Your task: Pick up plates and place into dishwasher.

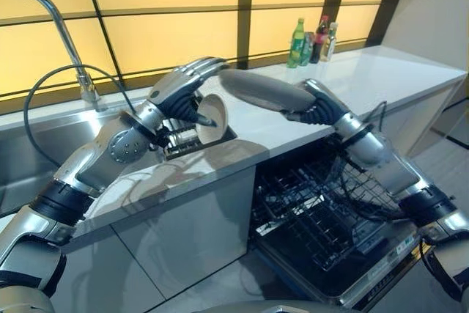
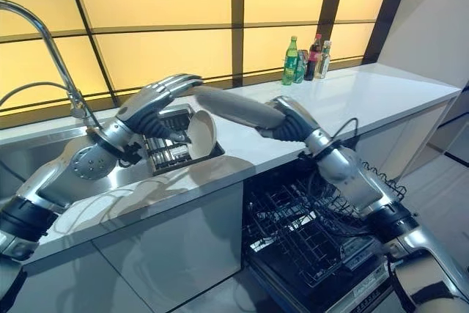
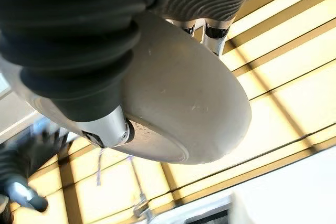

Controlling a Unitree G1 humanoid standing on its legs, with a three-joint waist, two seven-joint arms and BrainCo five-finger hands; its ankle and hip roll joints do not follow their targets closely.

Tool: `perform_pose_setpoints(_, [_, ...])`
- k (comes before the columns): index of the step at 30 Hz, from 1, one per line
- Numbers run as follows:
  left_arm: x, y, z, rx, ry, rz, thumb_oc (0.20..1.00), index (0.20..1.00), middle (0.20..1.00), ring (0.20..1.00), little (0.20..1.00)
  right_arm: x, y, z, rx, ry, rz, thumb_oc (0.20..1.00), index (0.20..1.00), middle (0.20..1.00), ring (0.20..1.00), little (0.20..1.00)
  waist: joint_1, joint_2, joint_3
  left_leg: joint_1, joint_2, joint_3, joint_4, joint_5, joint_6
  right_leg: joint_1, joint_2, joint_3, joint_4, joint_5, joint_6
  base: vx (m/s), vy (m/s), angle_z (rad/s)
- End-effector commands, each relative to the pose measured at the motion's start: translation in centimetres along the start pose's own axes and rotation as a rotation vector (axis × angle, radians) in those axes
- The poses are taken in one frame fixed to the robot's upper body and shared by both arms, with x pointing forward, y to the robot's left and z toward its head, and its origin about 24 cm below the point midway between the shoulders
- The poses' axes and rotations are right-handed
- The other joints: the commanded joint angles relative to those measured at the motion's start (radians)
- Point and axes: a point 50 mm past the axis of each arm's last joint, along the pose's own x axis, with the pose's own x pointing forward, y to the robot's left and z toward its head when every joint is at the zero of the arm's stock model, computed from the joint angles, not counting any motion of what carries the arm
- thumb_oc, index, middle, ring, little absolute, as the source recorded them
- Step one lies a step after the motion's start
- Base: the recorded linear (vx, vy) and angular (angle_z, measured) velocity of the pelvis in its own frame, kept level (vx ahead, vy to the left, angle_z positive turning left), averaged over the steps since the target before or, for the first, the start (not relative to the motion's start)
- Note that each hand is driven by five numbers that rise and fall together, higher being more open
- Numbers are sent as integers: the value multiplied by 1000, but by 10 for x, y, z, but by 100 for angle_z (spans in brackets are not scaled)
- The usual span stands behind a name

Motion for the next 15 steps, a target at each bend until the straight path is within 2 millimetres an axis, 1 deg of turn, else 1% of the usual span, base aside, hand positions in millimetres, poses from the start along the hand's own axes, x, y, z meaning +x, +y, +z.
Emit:
perform_pose_setpoints(1, [-13,30,-26,151,98,123,1000,1000,1000,1000,1000,-10,-39,6,-19,-39,-70,200,200,200,200,200,-15,-12,60,68,-13,55,22,-196,9,16,-57,55,12,-109,99,7,10,-23])
perform_pose_setpoints(5, [-34,37,-46,222,199,184,1000,1000,1000,1000,1000,-36,-45,-7,-6,41,-79,200,200,200,200,200,-39,-12,68,75,-12,70,20,-201,10,12,-54,74,14,-108,100,8,12,-18])
perform_pose_setpoints(6, [-41,40,-52,235,236,209,1000,1000,1000,1000,1000,-44,-45,-12,3,71,-72,200,200,200,200,200,-47,-12,69,78,-12,75,19,-202,10,11,-53,79,14,-108,101,5,13,-21])
perform_pose_setpoints(9, [-55,43,-63,238,319,248,1000,1000,1000,1000,1000,-61,-45,-20,59,139,-47,200,200,200,200,200,-59,-12,74,81,-10,84,17,-203,9,10,-53,87,14,-106,103,3,10,-15])
perform_pose_setpoints(11, [-63,44,-69,235,366,271,1000,1000,1000,1000,1000,-71,-42,-25,97,183,-17,200,200,200,200,200,-67,-12,75,82,-10,89,16,-203,8,8,-53,90,14,-106,105,-2,6,-9])
perform_pose_setpoints(13, [-72,43,-76,211,433,316,1000,1000,1000,1000,1000,-79,-33,-34,137,268,38,200,200,200,200,200,-76,-14,81,84,-10,94,14,-203,8,6,-53,97,16,-106,106,-3,4,-2])
perform_pose_setpoints(15, [-74,41,-78,190,457,338,1000,1000,1000,1000,1000,-84,-26,-42,170,332,70,200,200,200,200,200,-77,-16,84,84,-10,96,14,-202,6,7,-53,98,16,-106,106,-9,4,-10])
